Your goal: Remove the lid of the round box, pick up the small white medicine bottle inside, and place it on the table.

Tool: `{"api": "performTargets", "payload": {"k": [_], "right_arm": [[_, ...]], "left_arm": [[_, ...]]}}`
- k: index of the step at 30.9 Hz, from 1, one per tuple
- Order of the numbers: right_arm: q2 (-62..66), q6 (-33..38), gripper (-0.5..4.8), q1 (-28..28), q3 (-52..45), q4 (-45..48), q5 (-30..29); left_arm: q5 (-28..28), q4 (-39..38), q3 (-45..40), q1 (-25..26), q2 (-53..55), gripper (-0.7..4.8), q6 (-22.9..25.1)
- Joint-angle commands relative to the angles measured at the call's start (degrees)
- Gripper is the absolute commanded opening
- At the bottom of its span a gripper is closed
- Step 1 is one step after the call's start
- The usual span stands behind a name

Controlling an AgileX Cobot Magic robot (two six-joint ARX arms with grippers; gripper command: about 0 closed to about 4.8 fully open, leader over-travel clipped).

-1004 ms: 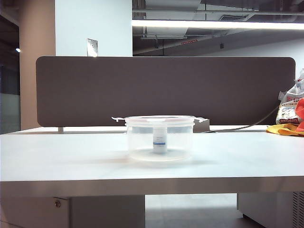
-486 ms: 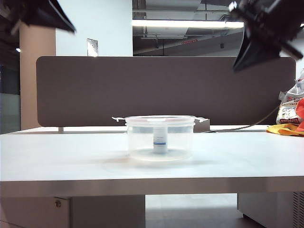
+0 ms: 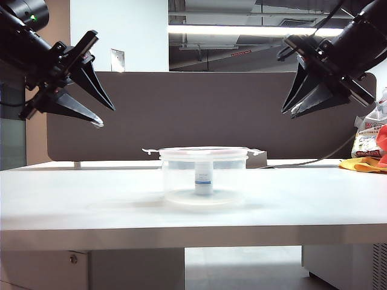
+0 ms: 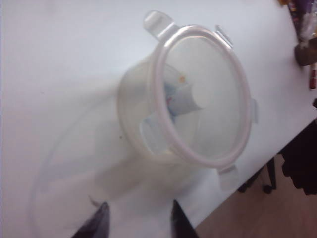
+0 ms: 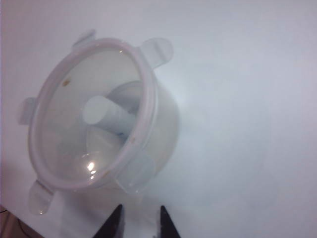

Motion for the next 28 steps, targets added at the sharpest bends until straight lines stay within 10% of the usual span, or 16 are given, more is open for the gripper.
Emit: {"api": "performTargets", "payload": {"k": [1,4,9,28], "right_arm": [[-0.3,-0.2,0.93,0.0,0.2,1.2,1.7],[-0.3,-0.2,1.18,0.0,0.1,1.2,1.8],[0.9,-0.1,3.09,0.0,0.1,1.3,1.8],[8.8,1.3,3.05,0.7,0.1,6.3,-6.6]], "left_arm": [[3.3,2.7,0.2,0.0,-0.2,1.58,1.4],[5.1,3.3,0.2,0.0,-0.2,1.57,1.3],[1.2,3.4,0.2,-0.5,-0.2,1.56,1.3],[0.2,10.0,0.2,-5.7,9.3,2.51,-6.0]]}}
